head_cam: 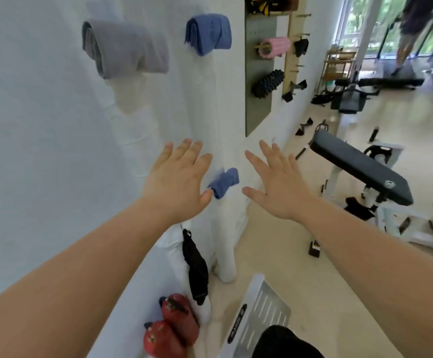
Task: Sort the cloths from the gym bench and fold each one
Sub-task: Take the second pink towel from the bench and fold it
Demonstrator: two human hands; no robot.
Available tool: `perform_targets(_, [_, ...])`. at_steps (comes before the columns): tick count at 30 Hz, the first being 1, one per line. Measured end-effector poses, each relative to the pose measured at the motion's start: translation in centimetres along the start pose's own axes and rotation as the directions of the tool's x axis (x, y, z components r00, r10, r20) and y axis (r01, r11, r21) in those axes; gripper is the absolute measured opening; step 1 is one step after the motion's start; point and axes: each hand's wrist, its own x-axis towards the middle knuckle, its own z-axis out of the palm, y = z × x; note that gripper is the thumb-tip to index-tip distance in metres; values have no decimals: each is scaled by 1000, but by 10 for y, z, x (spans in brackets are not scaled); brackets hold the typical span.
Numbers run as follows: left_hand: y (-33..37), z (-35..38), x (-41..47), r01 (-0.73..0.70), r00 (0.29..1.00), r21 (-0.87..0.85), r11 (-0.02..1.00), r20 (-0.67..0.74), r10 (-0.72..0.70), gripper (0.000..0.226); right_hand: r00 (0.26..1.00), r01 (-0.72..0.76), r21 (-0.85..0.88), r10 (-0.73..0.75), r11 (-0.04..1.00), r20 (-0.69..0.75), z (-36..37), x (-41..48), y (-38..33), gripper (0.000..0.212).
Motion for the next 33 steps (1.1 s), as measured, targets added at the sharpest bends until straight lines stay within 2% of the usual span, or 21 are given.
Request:
perform_targets(5, [66,61,-11,-59,983,-152,987,166,85,78,975,-122,-36,127,992,185,59,-80,40,79])
perform_targets(8, [122,95,-14,-92,957,-245,965,245,153,79,928,-215,-36,216,976,305,90,-129,67,79])
perform_targets(13, [231,152,-28,-176,871,-383,907,369,325,78,808,-380,-101,383,920,448,124,-227,127,77])
perform_targets(20, [398,184,-57,-227,702,-492,841,516,491,78,566,-628,-174,599,759,566,136,-395,236,77])
perform_targets(23, [473,192,-71,-199,655,-531,823,553,515,79,488,-699,-180,646,692,588,138,-459,281,76])
perform_targets(27, [565,199,-88,-125,605,-601,789,584,541,74,430,-721,-206,660,662,615,150,-531,340,68])
perform_targets(30, [626,206,-98,-44,560,-657,753,608,563,68,360,-773,-214,691,597,627,160,-570,376,65])
perform_targets(33, [675,216,-102,70,511,-685,725,649,564,66,349,-807,-189,710,560,612,173,-593,400,61])
